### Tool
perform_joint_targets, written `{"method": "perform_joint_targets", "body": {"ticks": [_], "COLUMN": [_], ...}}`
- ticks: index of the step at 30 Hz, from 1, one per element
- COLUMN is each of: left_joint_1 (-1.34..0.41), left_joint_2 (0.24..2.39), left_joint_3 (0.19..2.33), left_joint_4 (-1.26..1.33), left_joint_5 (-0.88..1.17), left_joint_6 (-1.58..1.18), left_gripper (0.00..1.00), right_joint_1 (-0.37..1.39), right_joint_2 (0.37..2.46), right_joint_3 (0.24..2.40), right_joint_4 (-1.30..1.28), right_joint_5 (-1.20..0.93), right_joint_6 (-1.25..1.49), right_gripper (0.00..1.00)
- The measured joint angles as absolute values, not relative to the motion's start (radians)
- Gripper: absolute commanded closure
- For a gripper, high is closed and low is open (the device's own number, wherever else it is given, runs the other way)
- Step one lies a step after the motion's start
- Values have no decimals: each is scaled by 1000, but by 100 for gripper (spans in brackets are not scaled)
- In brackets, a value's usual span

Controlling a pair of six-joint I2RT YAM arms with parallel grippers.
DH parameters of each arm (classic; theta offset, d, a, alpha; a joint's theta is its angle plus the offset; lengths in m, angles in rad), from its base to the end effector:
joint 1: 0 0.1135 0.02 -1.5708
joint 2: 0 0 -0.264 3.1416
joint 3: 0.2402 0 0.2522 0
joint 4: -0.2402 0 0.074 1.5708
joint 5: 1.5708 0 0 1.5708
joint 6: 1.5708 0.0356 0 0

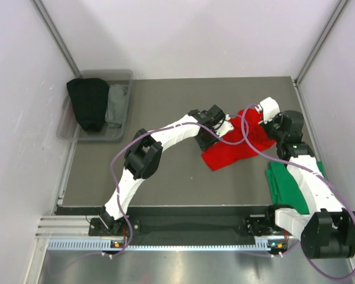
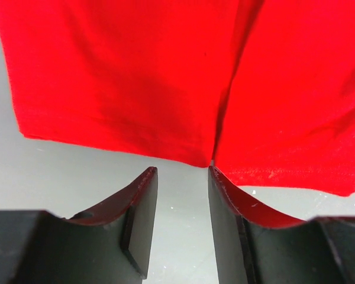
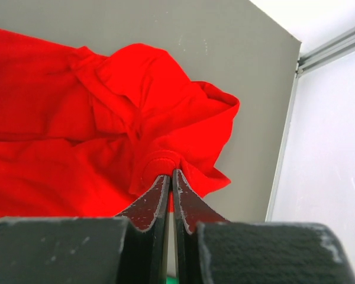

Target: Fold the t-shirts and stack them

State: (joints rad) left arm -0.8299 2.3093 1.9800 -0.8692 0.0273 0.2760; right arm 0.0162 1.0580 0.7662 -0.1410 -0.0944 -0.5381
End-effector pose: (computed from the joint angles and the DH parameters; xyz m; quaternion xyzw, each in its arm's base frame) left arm 0.3292 -0.3613 0.1842 0.5182 0.8349 -0.0635 0.1743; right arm 0.2416 0.0073 0.2846 -0.2547 0.8024 -0.1005 0.5302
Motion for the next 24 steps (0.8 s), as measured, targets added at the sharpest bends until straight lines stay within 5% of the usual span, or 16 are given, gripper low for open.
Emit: {"method": "perform_joint_targets", "body": {"ticks": [24], "left_joint_1": [-842], "left_joint_2": [2365], "left_joint_3": [2041], "left_joint_4": [-900], "left_joint_5": [12], "left_joint_6": [280], "left_gripper": [63], "right_joint_1": [-18], "right_joint_2": [1059], "right_joint_3": [759], "right_joint_4": [-140], "right_joint_5": [-109], "right_joint_6": [-538], "right_gripper": [98]}}
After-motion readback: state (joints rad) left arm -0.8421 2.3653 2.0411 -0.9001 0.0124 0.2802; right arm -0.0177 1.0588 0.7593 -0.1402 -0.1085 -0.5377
